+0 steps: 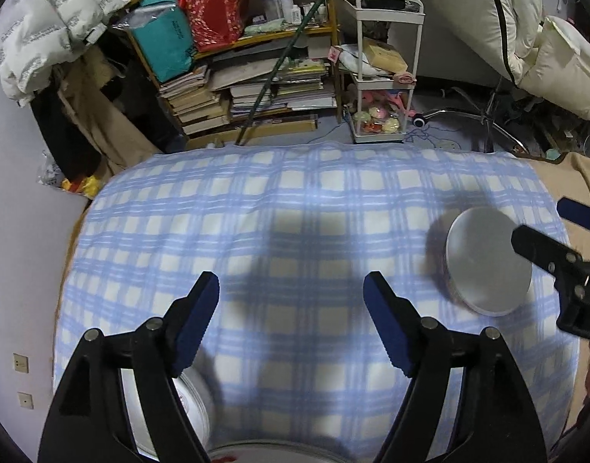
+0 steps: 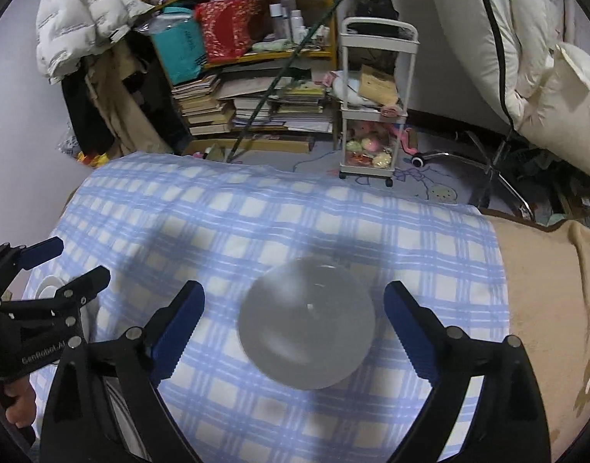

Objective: Organize plates and bowls
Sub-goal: 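Move both tools toward the plain white bowl, then close the left tool on the white bowl rim while the right tool grips the opposite rim, then lift the white bowl with both tools and carry it toward the stack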

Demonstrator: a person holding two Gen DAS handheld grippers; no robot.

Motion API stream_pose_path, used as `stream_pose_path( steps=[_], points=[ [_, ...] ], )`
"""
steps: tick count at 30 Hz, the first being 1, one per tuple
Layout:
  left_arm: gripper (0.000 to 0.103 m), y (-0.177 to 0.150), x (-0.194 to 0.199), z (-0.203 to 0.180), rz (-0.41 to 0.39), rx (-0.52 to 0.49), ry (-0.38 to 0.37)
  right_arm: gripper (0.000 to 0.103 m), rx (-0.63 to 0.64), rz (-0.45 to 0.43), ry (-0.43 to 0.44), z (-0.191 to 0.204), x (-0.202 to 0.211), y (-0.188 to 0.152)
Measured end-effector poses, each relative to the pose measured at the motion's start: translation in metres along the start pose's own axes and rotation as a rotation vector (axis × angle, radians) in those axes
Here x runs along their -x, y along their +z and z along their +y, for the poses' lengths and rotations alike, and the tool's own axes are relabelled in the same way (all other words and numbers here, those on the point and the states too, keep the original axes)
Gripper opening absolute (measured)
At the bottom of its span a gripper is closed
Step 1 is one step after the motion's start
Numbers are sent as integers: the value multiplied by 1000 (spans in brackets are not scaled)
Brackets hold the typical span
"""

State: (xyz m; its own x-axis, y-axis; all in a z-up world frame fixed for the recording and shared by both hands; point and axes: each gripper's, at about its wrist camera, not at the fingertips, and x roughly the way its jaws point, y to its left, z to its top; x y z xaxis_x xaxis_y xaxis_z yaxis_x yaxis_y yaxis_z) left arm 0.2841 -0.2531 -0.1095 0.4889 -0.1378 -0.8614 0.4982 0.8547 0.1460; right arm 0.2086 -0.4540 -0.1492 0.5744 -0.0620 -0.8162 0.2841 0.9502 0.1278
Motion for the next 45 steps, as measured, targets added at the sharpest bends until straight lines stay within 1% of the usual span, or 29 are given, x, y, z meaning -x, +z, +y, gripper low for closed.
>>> stream_pose_path(
  steps=[5,12,16,18,20,23,24,25,27,28,29,31,33,36,38,43,45],
  points=[
    [76,9,-20,-23,25,9,-60,98,-13,12,-19,-18,-14,-3],
    [76,14,-46,-59,82,-15,-113,98,-72,74,-5,-49,-37,-11],
    [76,13,-60,-79,118,-53,-114,84,-85,115,5,-59,-48,-17],
    [76,13,-63,-88,127,-72,-110,81,-86,131,10,-62,-54,-20],
    [76,13,-66,-94,134,-82,-113,76,-82,146,13,-63,-58,-22],
    [76,13,-69,-101,142,-93,-115,57,-79,176,31,-63,-65,-26],
    [70,13,-69,-103,141,-98,-115,43,-81,182,40,-64,-66,-27],
    [56,13,-70,-106,138,-102,-118,35,-87,195,48,-64,-68,-28],
    [42,11,-73,-109,164,-100,-131,33,-97,202,52,-66,-70,-31],
    [34,11,-74,-109,174,-94,-147,29,-97,206,51,-66,-70,-32],
    [30,10,-75,-110,183,-87,-170,27,-98,207,59,-66,-70,-33],
    [17,8,-77,-111,209,-72,-212,17,-107,213,85,-65,-69,-34],
    [10,7,-77,-115,215,-75,-219,12,-99,212,93,-62,-68,-34],
    [9,5,-72,-122,202,-100,-186,12,-60,205,56,-54,-65,-35],
    [9,4,-70,-124,203,-102,-181,11,-51,202,46,-53,-64,-36],
    [9,4,-61,-119,204,-92,-168,11,-72,200,72,-52,-56,-37],
    [9,2,-56,-115,203,-88,-160,11,-62,196,73,-47,-52,-37]
  ],
)
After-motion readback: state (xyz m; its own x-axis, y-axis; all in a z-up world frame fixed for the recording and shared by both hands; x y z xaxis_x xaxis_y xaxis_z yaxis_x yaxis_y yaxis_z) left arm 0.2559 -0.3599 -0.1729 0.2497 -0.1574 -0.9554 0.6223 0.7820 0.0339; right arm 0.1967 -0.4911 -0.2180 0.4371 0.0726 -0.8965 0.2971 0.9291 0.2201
